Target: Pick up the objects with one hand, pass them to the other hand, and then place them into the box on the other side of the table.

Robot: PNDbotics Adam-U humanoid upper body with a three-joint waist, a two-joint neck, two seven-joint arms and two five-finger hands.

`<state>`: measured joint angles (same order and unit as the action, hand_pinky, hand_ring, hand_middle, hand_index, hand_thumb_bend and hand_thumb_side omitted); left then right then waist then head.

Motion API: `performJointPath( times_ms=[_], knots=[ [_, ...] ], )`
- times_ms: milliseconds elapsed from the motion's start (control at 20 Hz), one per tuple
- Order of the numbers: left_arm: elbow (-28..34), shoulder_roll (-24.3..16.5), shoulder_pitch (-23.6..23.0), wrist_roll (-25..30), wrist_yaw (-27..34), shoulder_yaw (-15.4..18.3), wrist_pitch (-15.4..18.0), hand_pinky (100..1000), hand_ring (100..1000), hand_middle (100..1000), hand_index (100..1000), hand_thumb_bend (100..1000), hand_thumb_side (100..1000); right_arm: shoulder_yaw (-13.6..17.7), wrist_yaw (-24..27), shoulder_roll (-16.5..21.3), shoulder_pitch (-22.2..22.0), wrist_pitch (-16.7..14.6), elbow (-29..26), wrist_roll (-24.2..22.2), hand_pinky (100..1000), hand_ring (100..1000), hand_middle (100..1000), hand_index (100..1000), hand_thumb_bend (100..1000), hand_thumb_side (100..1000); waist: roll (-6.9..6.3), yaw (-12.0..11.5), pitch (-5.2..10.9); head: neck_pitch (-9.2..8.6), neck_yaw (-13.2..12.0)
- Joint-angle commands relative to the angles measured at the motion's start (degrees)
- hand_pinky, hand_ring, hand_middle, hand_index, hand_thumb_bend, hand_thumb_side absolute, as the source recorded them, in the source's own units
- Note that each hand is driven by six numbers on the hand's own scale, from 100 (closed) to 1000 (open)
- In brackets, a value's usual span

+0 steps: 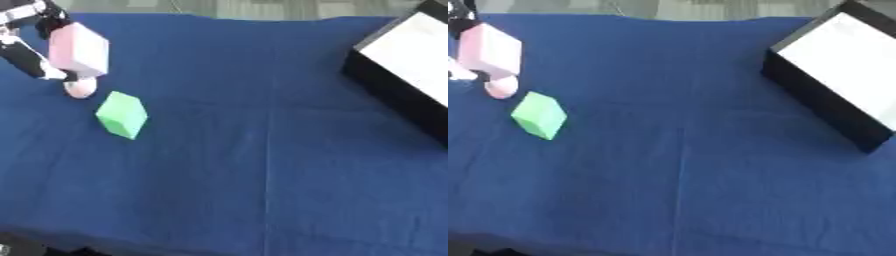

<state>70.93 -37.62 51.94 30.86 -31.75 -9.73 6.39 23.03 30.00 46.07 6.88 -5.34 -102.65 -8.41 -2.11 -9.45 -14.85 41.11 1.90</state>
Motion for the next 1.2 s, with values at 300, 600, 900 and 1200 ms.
performJointPath(
  times_ms=[300, 600, 900, 1200],
  knots=[
    [2.9, 4.9, -0.3, -6.5, 2.8, -1.0, -3.0, 564, 519, 441, 480, 246, 100, -6.9, -0.2, 7.5, 8.9, -2.9, -0.2, -5.2, 897, 1000, 859, 844, 100, 250, 1.38, 0.2, 1.88, -0.36, 1.1],
    [3.1, 9.8, -1.3, -8.7, 1.5, -2.0, -2.3, 547, 478, 438, 486, 210, 100, -12.6, -3.3, 8.5, 16.3, -5.7, 2.2, -9.8, 897, 1000, 867, 854, 100, 198, 1.99, 0.3, 2.2, -0.01, 1.7],
    [4.3, 15.0, -2.1, -13.1, 1.7, -2.1, -1.7, 547, 481, 437, 484, 180, 100, -17.4, -7.1, 8.0, 21.0, -6.9, 3.2, -13.4, 896, 1000, 872, 857, 100, 179, 2.28, -0.1, 2.35, 0.12, 2.0],
    [5.2, 19.5, -2.8, -17.8, 0.7, -2.8, -0.8, 546, 479, 435, 484, 152, 100, -21.8, -11.9, 6.4, 25.0, -7.8, 4.4, -16.6, 896, 1000, 872, 857, 100, 182, 2.64, -0.4, 2.49, 0.22, 2.3]
  ],
)
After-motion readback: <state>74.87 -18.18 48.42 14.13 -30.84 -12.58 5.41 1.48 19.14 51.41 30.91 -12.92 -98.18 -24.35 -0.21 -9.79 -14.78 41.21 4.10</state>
